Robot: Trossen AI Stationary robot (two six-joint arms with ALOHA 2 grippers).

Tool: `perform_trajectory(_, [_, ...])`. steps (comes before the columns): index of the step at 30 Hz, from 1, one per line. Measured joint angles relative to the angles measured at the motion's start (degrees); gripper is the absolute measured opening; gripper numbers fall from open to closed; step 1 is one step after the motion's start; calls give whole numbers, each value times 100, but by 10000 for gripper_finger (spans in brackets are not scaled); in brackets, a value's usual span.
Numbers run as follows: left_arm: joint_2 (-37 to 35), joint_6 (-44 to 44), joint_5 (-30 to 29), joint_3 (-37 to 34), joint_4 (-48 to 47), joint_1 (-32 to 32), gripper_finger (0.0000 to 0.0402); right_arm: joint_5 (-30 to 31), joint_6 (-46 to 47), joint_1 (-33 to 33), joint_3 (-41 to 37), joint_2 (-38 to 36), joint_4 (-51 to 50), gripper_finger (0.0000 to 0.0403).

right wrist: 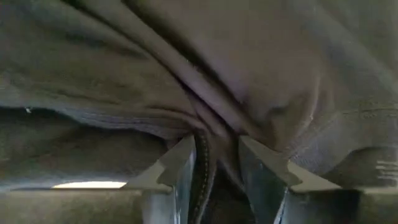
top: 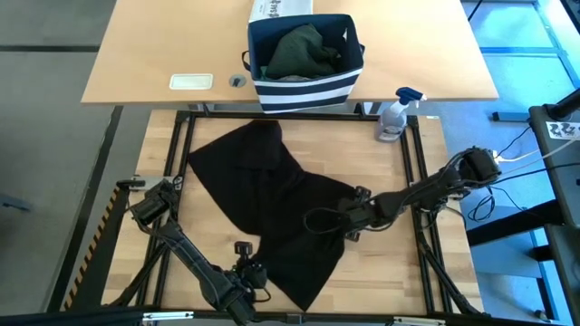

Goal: Fold Laundry from Bin
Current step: Fold the black shirt

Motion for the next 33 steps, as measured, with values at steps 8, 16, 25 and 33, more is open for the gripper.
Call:
perform_trajectory(8, [0, 3, -18, 0, 66, 28, 0, -370, 233, 407, -250, -748, 924, 126])
perform_trajectory(16, [0, 5, -14, 0, 66, 26, 0, 737, -33, 1538, 312, -816, 1563, 127])
perform_trajectory(25, [0, 5, 12, 0, 66, 26, 0, 1177, -842, 2175, 805, 160, 3058, 127])
perform_trajectory(33, [0, -2, 69, 0, 80, 26, 0, 1201, -1976, 2326, 2545, 1840, 2387, 127])
